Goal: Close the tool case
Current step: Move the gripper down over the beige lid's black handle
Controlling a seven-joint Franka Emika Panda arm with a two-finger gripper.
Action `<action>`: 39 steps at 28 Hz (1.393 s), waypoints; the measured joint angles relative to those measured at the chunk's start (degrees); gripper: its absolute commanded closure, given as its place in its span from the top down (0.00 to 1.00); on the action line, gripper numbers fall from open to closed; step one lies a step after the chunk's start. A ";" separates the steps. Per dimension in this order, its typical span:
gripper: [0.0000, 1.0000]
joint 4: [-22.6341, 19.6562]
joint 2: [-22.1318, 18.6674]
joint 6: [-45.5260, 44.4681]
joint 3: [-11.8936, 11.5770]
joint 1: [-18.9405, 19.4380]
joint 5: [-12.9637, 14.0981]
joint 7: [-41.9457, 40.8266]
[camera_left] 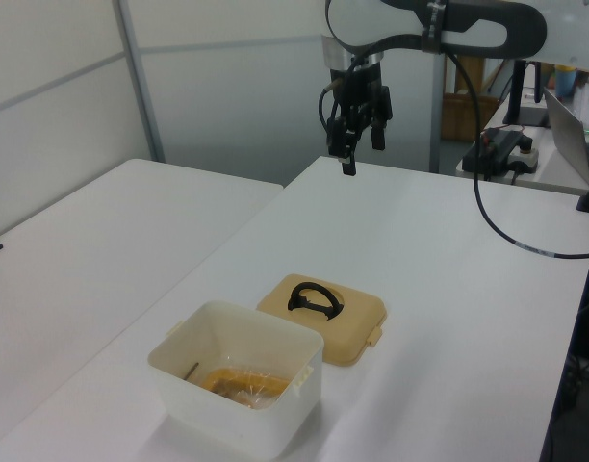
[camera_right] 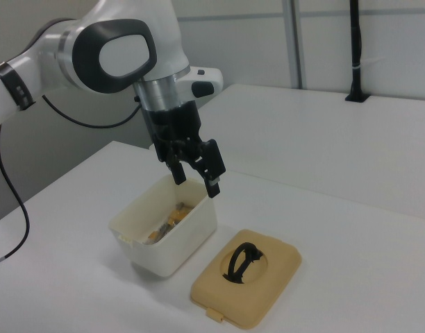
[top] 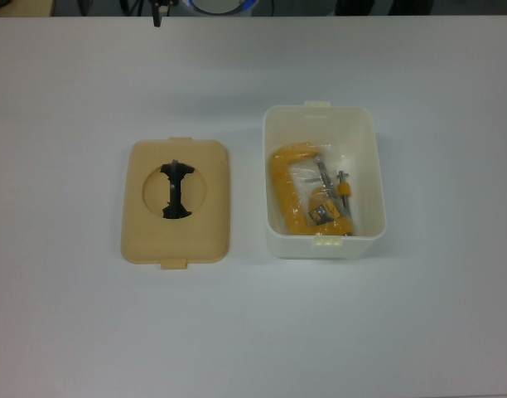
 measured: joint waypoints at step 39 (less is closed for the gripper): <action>1.00 -3.70 14.53 19.24 0.57 0.65 3.21 -0.57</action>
